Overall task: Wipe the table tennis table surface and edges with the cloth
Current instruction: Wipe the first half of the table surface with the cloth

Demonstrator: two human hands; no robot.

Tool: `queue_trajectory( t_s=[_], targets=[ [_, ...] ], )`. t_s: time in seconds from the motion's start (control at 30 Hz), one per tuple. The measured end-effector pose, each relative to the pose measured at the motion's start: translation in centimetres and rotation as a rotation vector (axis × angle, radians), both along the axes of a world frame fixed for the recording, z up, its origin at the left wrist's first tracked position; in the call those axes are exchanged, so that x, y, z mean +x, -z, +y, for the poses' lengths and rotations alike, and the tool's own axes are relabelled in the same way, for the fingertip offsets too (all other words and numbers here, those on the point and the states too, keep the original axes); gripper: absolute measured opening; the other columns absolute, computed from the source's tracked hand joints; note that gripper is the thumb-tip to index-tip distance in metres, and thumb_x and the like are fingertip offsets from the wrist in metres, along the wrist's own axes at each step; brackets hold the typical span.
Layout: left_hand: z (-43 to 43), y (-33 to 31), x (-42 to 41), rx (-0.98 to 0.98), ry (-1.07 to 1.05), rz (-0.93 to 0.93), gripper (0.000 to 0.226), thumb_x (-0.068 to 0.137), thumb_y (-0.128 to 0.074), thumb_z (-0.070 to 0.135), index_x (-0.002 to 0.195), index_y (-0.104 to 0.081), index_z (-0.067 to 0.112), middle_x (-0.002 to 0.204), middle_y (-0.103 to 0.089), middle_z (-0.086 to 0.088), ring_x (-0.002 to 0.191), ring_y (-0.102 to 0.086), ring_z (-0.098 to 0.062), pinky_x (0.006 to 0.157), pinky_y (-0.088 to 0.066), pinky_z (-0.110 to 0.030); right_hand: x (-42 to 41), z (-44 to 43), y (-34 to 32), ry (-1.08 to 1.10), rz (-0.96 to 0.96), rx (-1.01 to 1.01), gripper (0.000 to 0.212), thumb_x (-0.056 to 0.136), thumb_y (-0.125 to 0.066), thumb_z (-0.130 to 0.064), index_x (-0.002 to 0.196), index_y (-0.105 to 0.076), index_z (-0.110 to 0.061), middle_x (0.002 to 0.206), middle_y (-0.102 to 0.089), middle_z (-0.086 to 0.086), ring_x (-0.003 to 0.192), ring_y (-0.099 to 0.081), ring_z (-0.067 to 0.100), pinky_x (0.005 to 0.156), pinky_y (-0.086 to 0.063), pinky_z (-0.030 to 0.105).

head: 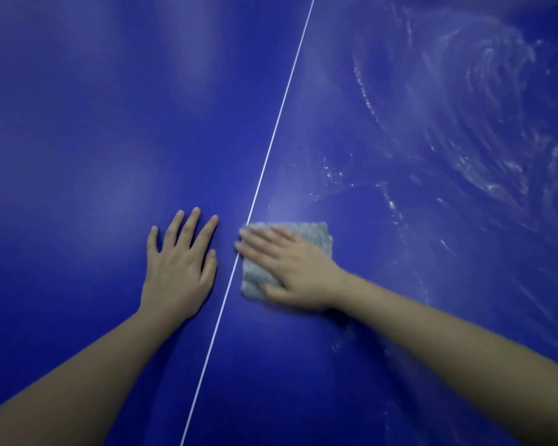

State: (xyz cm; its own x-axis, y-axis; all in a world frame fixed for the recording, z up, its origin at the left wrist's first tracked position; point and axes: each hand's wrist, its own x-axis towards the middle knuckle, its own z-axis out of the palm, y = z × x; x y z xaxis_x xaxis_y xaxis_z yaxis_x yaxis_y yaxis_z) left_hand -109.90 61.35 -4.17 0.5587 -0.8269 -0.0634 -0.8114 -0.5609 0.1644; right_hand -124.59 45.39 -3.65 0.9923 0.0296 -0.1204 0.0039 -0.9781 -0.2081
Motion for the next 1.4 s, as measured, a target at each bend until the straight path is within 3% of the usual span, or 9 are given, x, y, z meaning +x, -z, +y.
queue_trajectory(
  t_s=[0.27,0.37,0.47,0.67,0.8,0.93,1.17,1.27,1.4],
  targets=[
    [0.1,0.1,0.2,-0.01,-0.022,0.021,0.059,0.09,-0.017,0.038,0.146,-0.032,0.025,0.153,-0.029,-0.003,0.144,-0.018,-0.021,0.114,-0.01,-0.049,8.9,-18.7,0.0,0.659,-0.101,-0.036,0.058,0.093,-0.032,-0.039,0.142,-0.036,-0.008,0.15,-0.031,0.013,0.136,-0.031,0.027,0.109,-0.021,0.034],
    [0.1,0.1,0.2,-0.001,-0.023,0.02,0.059,0.09,-0.017,0.039,0.146,-0.031,0.025,0.154,-0.028,-0.003,0.144,-0.016,-0.02,0.115,-0.008,-0.048,6.3,-24.1,0.3,0.955,-0.009,-0.088,0.058,0.097,-0.03,-0.035,0.148,-0.023,-0.008,0.156,-0.019,0.012,0.143,-0.017,0.025,0.114,-0.013,0.038],
    [0.0,0.1,0.2,0.006,-0.026,0.017,0.059,0.09,-0.017,0.039,0.146,-0.03,0.026,0.154,-0.027,-0.002,0.145,-0.015,-0.02,0.115,-0.007,-0.047,4.9,-21.3,0.1,0.862,-0.006,-0.035,0.058,0.098,-0.033,-0.032,0.149,-0.02,-0.009,0.157,-0.015,0.011,0.145,-0.011,0.023,0.116,-0.007,0.035],
    [-0.1,0.3,0.2,0.006,-0.022,-0.005,0.059,0.09,-0.02,0.038,0.145,-0.033,0.023,0.153,-0.03,-0.005,0.143,-0.02,-0.022,0.114,-0.011,-0.05,-3.9,-0.2,-0.2,0.202,-0.041,0.073,0.067,0.079,-0.034,-0.04,0.136,-0.048,-0.007,0.143,-0.044,0.014,0.136,-0.037,0.03,0.113,-0.021,0.044],
    [-0.1,0.3,0.1,-0.005,-0.022,-0.014,0.059,0.089,-0.02,0.038,0.145,-0.034,0.022,0.153,-0.03,-0.006,0.143,-0.021,-0.023,0.113,-0.012,-0.05,-8.8,6.0,0.2,-0.103,-0.017,0.064,0.07,0.083,-0.037,-0.047,0.145,-0.034,-0.014,0.152,-0.032,0.007,0.142,-0.024,0.023,0.117,-0.015,0.039],
    [-0.1,0.4,0.2,-0.009,-0.018,-0.011,0.061,0.089,-0.018,0.039,0.146,-0.032,0.022,0.153,-0.028,-0.006,0.144,-0.018,-0.023,0.114,-0.009,-0.049,-6.0,-1.5,0.0,0.153,-0.071,0.118,0.062,0.082,-0.055,-0.036,0.136,-0.047,-0.008,0.143,-0.044,0.014,0.134,-0.04,0.03,0.112,-0.024,0.044],
    [-0.1,0.4,0.1,-0.036,-0.024,0.001,0.058,0.09,-0.024,0.036,0.146,-0.031,0.023,0.154,-0.026,-0.006,0.144,-0.015,-0.022,0.115,-0.005,-0.047,-6.5,-22.4,0.2,0.914,-0.027,-0.056,0.057,0.098,-0.037,-0.031,0.148,-0.023,-0.007,0.157,-0.015,0.013,0.145,-0.013,0.025,0.117,-0.01,0.037],
    [-0.1,0.6,0.3,-0.051,-0.016,-0.004,0.058,0.089,-0.023,0.036,0.145,-0.032,0.022,0.154,-0.026,-0.006,0.144,-0.015,-0.022,0.114,-0.006,-0.048,-8.0,-19.2,0.5,0.938,-0.038,-0.044,0.058,0.097,-0.037,-0.031,0.148,-0.023,-0.006,0.157,-0.016,0.014,0.145,-0.012,0.026,0.117,-0.009,0.039],
    [0.0,0.9,0.5,-0.057,-0.008,-0.009,0.058,0.089,-0.024,0.036,0.145,-0.031,0.023,0.154,-0.026,-0.007,0.144,-0.015,-0.023,0.113,-0.007,-0.049,-11.3,-5.3,-0.1,0.617,-0.024,0.052,0.064,0.086,-0.042,-0.034,0.143,-0.035,-0.007,0.151,-0.03,0.016,0.142,-0.023,0.029,0.116,-0.01,0.039]
  ],
)
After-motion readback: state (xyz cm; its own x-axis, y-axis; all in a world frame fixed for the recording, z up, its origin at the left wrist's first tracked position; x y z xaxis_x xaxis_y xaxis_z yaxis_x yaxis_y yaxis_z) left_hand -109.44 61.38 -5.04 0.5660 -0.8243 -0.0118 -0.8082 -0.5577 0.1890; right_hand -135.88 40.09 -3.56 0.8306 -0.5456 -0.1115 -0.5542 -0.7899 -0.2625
